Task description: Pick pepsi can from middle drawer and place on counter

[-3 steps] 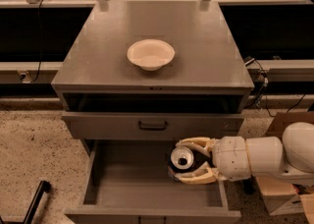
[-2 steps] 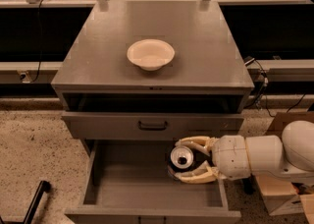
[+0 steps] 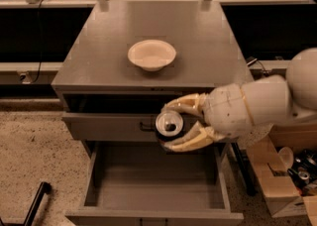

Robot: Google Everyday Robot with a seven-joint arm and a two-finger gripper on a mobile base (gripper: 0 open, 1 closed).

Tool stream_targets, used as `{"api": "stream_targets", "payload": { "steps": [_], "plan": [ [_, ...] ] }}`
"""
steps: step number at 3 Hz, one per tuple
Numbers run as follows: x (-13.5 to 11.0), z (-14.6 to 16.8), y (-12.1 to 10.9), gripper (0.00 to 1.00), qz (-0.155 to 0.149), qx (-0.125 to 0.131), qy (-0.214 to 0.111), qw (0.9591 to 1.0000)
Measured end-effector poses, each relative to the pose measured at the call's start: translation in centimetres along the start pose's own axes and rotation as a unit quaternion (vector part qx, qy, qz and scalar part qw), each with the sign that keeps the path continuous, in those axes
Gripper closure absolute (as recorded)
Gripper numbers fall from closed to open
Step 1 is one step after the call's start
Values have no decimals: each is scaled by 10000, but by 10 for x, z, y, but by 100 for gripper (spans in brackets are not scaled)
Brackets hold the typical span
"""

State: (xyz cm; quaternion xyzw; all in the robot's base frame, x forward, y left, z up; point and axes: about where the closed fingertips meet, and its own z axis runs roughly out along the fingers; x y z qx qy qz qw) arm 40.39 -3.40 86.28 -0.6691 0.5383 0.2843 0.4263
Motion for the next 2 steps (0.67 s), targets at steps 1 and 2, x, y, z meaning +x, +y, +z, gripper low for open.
{"api": "stream_targets", "payload": {
  "steps": [1,2],
  "plan": [
    [-66,-14,-41,100,-84,-303,108,9994],
    [-73,-34,-94,100,517,-274,-180,9981]
  ]
}}
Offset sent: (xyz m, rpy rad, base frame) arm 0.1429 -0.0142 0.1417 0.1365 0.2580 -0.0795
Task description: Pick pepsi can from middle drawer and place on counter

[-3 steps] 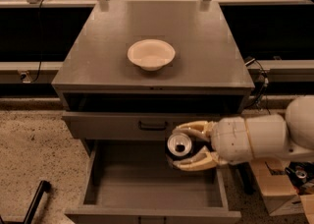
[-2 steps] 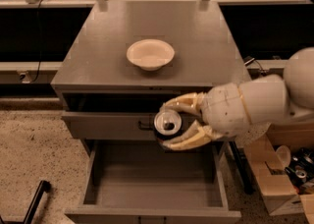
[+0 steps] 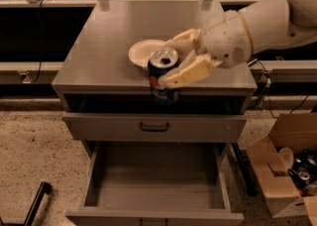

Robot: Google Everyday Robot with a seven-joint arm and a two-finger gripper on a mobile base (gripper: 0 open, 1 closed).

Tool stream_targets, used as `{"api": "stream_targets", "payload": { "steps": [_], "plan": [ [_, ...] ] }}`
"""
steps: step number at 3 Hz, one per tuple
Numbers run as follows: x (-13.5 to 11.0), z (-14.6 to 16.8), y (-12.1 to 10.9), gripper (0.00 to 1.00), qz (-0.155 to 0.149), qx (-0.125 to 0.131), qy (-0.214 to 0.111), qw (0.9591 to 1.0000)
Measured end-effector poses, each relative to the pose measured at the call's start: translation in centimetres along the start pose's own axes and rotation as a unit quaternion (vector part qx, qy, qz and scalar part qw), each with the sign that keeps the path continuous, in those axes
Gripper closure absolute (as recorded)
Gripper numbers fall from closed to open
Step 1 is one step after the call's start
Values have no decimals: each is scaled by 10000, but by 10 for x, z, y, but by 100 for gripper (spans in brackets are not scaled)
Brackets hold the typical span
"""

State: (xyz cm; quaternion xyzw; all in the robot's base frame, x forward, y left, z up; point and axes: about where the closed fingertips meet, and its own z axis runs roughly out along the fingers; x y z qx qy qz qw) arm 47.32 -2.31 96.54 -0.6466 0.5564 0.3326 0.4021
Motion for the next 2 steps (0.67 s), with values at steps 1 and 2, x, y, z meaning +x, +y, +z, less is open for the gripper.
{"api": "stream_targets", "payload": {
  "steps": [1,2],
  "plan": [
    [8,-56,-58,100,567,708,-259,9955],
    [22,-105,-94,100,936,1453,-234,9847]
  ]
}}
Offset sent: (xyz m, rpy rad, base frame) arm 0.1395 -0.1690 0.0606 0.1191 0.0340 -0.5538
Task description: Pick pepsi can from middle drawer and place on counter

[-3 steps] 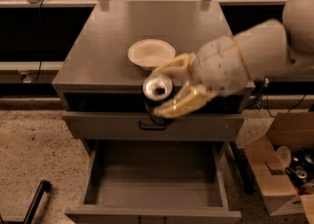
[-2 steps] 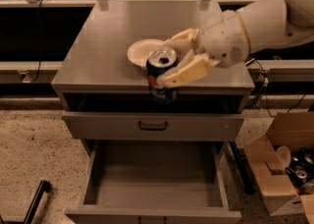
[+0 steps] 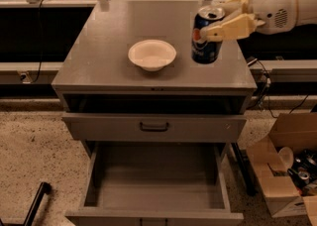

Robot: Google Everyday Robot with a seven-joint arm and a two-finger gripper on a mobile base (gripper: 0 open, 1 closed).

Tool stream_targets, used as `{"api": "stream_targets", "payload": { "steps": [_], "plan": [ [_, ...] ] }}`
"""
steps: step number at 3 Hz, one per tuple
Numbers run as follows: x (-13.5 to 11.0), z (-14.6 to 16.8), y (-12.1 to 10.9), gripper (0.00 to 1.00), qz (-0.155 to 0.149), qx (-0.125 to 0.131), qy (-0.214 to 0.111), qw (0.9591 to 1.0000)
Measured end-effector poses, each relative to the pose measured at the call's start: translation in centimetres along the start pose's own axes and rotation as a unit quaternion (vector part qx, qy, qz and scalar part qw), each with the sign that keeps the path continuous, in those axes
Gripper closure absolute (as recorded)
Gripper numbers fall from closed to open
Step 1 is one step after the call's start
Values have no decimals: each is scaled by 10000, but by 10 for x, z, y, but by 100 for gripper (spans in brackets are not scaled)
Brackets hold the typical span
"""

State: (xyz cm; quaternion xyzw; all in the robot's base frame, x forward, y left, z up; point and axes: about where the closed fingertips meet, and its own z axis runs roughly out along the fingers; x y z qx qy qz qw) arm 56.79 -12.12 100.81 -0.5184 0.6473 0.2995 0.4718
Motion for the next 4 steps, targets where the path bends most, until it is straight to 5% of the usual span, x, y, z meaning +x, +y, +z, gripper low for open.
{"api": "stream_targets", "payload": {
  "steps": [1,2,3,4],
  "plan": [
    [14,-24,-32,100,116,783,131,9968],
    [68,-15,-58,100,505,1503,126,9873],
    [102,-1,-68,100,659,1807,-124,9813],
    [100,1,-71,82,645,1865,-138,9802]
  ]
}}
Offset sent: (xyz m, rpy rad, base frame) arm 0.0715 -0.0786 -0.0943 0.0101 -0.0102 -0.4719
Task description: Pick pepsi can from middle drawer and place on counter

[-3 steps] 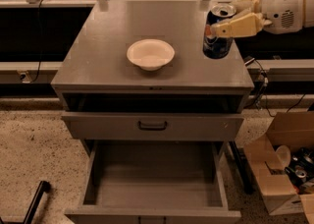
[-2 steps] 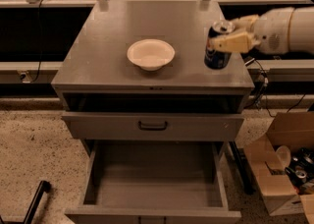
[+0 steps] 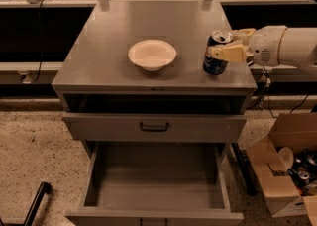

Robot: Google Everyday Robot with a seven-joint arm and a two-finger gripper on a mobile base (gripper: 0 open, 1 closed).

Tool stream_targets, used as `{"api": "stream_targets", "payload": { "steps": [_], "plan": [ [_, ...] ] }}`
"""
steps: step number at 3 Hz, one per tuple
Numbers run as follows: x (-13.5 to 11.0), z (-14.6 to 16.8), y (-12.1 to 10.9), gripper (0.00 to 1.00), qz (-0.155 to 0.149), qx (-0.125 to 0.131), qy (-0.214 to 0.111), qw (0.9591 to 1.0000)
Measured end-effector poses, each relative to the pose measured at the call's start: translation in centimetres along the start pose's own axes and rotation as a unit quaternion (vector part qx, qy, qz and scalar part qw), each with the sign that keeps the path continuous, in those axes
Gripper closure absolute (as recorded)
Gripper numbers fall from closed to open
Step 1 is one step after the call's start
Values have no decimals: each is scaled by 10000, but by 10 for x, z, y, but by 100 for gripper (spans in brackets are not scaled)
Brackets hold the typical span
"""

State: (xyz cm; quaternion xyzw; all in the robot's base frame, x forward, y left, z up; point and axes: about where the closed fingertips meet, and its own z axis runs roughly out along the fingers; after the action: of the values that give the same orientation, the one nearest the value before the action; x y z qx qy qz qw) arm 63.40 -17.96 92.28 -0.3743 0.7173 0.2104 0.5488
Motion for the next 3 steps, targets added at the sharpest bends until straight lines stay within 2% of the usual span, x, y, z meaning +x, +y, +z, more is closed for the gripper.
{"api": "stream_targets", "payload": {
  "steps": [3],
  "plan": [
    [-2,7,5,12,-10,-69,-5,10000]
  ]
}}
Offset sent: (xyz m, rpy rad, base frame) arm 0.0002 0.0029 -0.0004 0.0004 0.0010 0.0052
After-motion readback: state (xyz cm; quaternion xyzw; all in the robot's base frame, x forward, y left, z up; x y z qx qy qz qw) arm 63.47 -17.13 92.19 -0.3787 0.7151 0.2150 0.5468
